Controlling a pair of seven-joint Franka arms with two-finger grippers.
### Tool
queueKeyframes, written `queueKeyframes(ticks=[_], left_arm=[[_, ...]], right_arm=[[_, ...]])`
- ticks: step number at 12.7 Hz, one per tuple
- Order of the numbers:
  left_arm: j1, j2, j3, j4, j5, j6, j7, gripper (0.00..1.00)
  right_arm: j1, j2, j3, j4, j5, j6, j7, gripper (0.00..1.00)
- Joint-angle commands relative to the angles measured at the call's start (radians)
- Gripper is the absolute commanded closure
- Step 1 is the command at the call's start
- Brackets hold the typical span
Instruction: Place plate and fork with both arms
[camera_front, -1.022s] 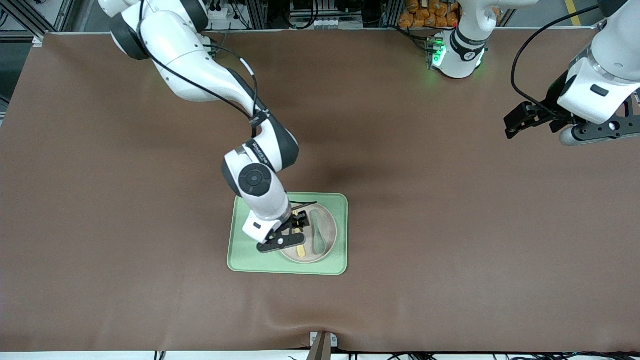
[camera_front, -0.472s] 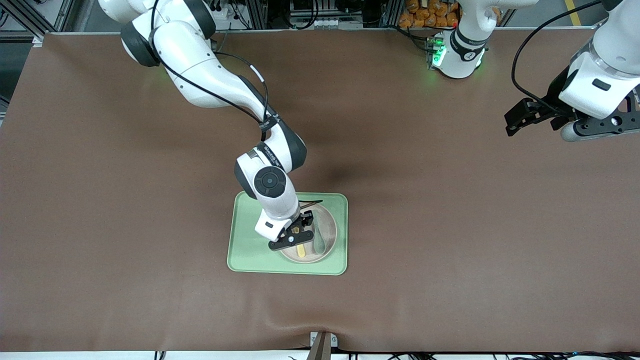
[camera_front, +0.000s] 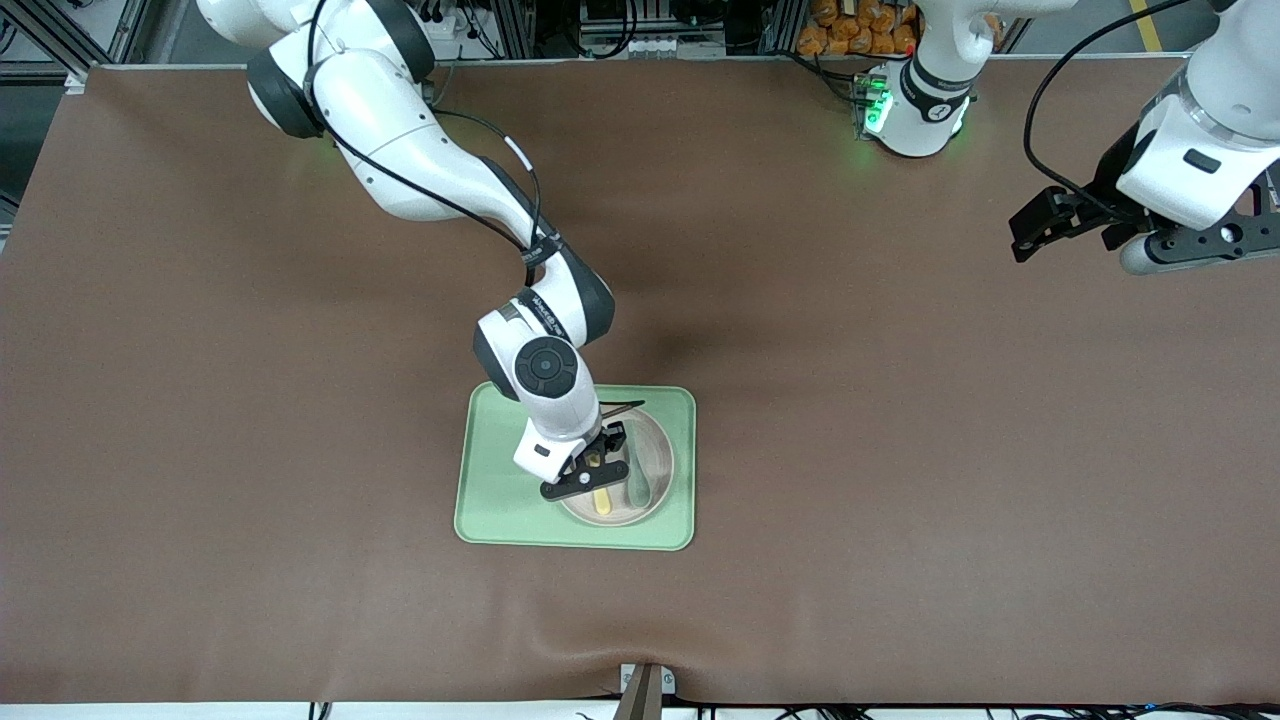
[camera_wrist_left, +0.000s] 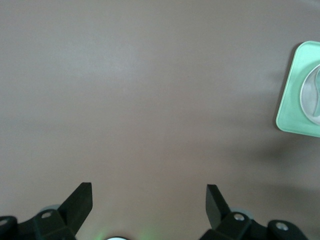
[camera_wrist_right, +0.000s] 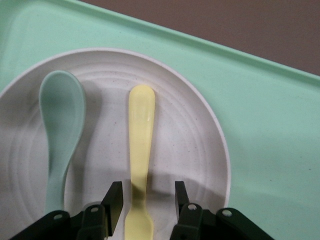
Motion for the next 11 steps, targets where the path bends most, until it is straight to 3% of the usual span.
queueKeyframes(ticks=[1,10,11], left_arm=[[0.007,-0.031,0.0,-0.017,0.008,-0.032,0.057,0.0],[0.12,-0.033,-0.063,-0.017,0.008,-0.025,0.16,0.0],[0.12,-0.036,-0.063,-0.019,0.006,-0.025,0.16,0.0]], right_arm=[[0.01,0.025,-0.006,0.039,-0.022,0.002,0.027,0.5],[0.023,0.038,-0.007,0.039,-0.033,0.011,0.03,0.55],[0.024,0.04,-0.006,0.039,-0.036,0.013,0.03,0.59]])
